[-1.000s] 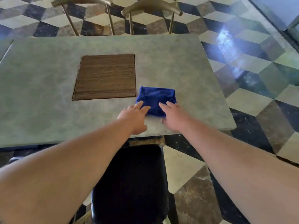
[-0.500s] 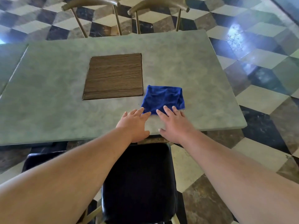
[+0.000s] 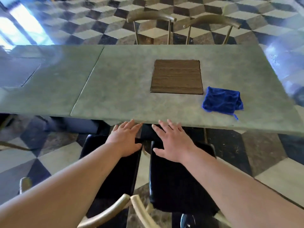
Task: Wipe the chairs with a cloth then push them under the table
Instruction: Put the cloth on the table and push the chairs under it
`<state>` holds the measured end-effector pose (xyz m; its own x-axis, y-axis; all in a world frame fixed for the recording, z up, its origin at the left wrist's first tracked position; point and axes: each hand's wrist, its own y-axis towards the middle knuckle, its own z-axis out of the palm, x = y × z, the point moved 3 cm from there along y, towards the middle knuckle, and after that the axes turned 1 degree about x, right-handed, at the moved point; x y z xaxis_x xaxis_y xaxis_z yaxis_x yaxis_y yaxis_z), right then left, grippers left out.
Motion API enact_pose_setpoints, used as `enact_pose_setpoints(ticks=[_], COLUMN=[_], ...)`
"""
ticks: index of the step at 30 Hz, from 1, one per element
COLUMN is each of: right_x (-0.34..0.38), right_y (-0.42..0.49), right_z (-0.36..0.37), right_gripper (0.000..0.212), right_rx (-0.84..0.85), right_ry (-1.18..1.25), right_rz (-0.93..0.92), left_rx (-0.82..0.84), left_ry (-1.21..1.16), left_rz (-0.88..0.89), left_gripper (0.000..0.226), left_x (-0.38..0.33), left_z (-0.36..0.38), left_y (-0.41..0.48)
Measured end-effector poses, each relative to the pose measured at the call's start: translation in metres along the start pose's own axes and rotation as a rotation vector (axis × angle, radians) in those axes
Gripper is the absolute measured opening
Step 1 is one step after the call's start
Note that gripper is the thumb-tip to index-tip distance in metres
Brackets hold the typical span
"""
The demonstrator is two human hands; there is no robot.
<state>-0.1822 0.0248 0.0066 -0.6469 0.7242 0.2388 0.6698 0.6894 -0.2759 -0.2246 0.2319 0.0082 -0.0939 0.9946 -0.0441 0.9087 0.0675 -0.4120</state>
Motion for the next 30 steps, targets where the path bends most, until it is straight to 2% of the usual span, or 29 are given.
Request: enact_pose_setpoints(ticks=[6, 11, 13, 15, 17, 19, 21, 23, 27, 30], right_x=[0.173, 0.287, 0.32, 0.346, 0.361, 0.369, 0.368, 0.364, 0.358, 0.356], right_y=[0.008, 0.008, 0.001, -0.008, -0.013, -0.013, -0.01, -0.006, 0.0, 0.0], right_z=[0.052, 0.103, 0.129, 0.155, 0.175, 0.188, 0.195, 0.2, 0.211, 0.213], right_gripper=[0.095, 0.099, 0.106, 0.116, 0.117, 0.095, 0.058, 0.034, 0.026, 0.022], right_rx=[0.039, 0.14, 0.26, 0.41, 0.527, 0.582, 0.582, 0.561, 0.533, 0.469], right_ry=[-0.027, 0.013, 0.036, 0.048, 0.021, -0.043, -0.127, -0.179, -0.19, -0.166], right_rz=[0.026, 0.073, 0.066, 0.059, 0.057, 0.051, 0.045, 0.061, 0.081, 0.067], left_rx=[0.066, 0.181, 0.297, 0.484, 0.639, 0.618, 0.505, 0.453, 0.462, 0.451], left_ry=[-0.032, -0.071, -0.138, -0.2, -0.115, 0.043, 0.159, 0.19, 0.268, 0.313], left_rz=[-0.046, -0.052, -0.078, -0.099, -0.03, 0.098, 0.221, 0.298, 0.357, 0.396], left_gripper=[0.096, 0.097, 0.104, 0.116, 0.123, 0.111, 0.076, 0.053, 0.037, 0.034], left_x=[0.171, 0.267, 0.294, 0.317, 0.332, 0.339, 0.336, 0.328, 0.319, 0.321], left_z=[0.069, 0.124, 0.146, 0.166, 0.182, 0.19, 0.196, 0.203, 0.218, 0.218], left_y=[-0.112, -0.178, -0.197, -0.213, -0.224, -0.228, -0.224, -0.219, -0.211, -0.208])
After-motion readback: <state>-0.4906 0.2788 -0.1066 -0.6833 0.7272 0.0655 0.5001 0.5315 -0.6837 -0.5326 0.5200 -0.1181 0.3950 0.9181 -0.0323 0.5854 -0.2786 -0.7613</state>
